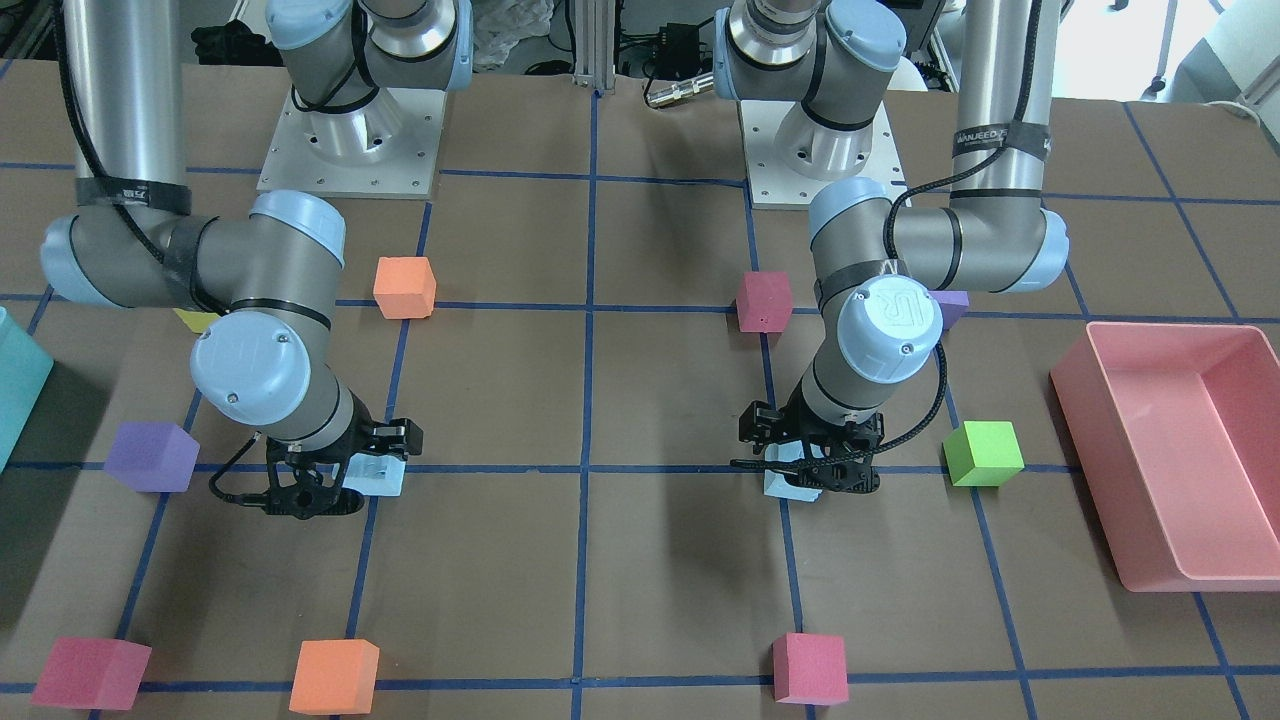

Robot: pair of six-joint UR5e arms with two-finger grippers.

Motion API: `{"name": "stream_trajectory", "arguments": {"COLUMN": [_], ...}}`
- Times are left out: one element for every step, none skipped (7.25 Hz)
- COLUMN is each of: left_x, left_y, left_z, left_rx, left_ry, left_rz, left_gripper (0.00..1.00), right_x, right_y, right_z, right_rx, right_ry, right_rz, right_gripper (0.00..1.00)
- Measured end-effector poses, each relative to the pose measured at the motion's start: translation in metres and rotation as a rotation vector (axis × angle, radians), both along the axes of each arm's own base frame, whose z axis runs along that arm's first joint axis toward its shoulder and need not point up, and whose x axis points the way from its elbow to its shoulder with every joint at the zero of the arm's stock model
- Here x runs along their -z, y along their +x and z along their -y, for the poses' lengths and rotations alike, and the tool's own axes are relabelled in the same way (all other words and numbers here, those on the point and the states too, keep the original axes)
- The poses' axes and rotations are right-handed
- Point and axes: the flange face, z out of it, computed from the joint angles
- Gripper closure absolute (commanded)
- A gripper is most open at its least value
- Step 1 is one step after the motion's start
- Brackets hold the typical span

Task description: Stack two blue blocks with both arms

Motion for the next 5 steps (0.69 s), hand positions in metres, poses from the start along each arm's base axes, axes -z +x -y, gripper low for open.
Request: {"name": "stream_trajectory", "arguments": {"left_x": [0.004, 0.007, 0.01, 0.013, 0.014], "left_y": [0.0, 0.0, 0.0, 0.0, 0.0], "left_z": [0.001, 0.004, 0.007, 0.008, 0.008], "left_rx": [-0.002, 0.0, 0.005, 0.004, -0.001], "left_ry": [-0.001, -0.016, -0.029, -0.034, -0.036], "left_rz": [-0.001, -0.002, -0.004, -0.004, -0.004], "left_gripper": [0.0, 0.0, 0.0, 0.05, 0.15], "right_x": [0.0, -0.003, -0.013, -0.035, -0.064], "right_y": [0.0, 0.0, 0.001, 0.006, 0.019], "right_z": [0.002, 0.003, 0.009, 0.02, 0.037], "right_rx": [-0.004, -0.002, 0.0, -0.002, -0.016], "right_ry": [-0.011, -0.02, -0.042, -0.077, -0.118], "right_rz": [0.0, 0.0, 0.0, -0.001, 0.007], "right_gripper": [1.0, 1.0, 1.0, 1.0, 1.0]}}
